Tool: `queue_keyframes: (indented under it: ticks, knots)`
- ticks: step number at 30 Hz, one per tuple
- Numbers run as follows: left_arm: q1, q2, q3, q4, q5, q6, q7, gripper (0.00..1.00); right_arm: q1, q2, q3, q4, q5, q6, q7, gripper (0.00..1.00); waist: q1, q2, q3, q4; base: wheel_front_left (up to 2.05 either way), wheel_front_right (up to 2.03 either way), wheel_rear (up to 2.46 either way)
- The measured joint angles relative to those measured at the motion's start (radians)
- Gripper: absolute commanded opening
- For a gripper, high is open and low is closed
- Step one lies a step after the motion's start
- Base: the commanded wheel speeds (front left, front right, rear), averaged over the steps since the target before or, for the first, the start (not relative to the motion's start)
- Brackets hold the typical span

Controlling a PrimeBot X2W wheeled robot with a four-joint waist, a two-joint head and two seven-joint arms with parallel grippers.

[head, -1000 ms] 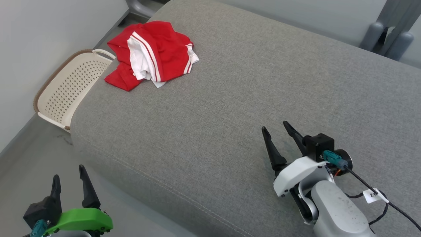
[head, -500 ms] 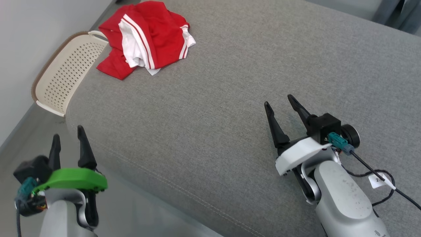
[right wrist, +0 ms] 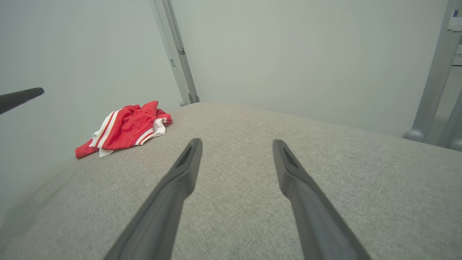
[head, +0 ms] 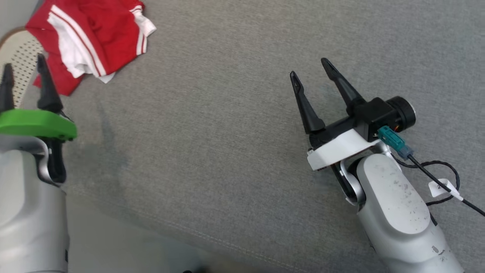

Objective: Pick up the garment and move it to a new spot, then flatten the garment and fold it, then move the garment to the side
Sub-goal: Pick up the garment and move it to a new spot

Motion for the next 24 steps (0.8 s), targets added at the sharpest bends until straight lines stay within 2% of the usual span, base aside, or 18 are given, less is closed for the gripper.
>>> queue_keyframes:
  ticks: [4, 13, 17, 21, 23, 24]
  knots:
    - [-0.057, 0.038, -0.010, 0.055, -0.021, 0.000, 0.000, 1.00, -0.007, 0.000, -0.005, -0.027, -0.014, 0.000, 0.000, 1.00, 0.0000, 0.0000, 0.039, -0.052, 0.00, 0.00, 0.00]
    - [-0.165, 0.106, -0.010, 0.290, -0.030, 0.000, 0.000, 1.00, -0.007, -0.001, -0.032, -0.069, -0.021, 0.000, 0.000, 1.00, 0.0001, 0.0000, 0.123, -0.156, 0.00, 0.00, 0.00]
    - [-0.187, 0.127, 0.018, 0.359, -0.032, 0.039, 0.000, 1.00, -0.002, 0.000, -0.046, -0.079, -0.026, 0.000, 0.000, 1.00, 0.0000, 0.0000, 0.150, -0.194, 0.00, 0.00, 0.00]
    - [-0.205, 0.129, 0.027, 0.382, -0.026, 0.042, 0.000, 1.00, -0.001, 0.001, -0.066, -0.087, -0.032, 0.000, 0.000, 1.00, 0.0000, 0.0000, 0.172, -0.220, 0.00, 0.00, 0.00]
    - [-0.207, 0.128, 0.028, 0.392, -0.022, 0.041, -0.001, 0.00, -0.001, 0.003, -0.071, -0.088, -0.032, 0.000, 0.000, 1.00, 0.0000, 0.0000, 0.176, -0.229, 0.00, 0.00, 0.00]
    - [-0.207, 0.129, 0.029, 0.393, -0.019, 0.041, -0.001, 0.00, 0.001, 0.004, -0.076, -0.088, -0.031, 0.000, 0.000, 1.00, 0.0000, 0.0000, 0.175, -0.231, 0.00, 0.00, 0.00]
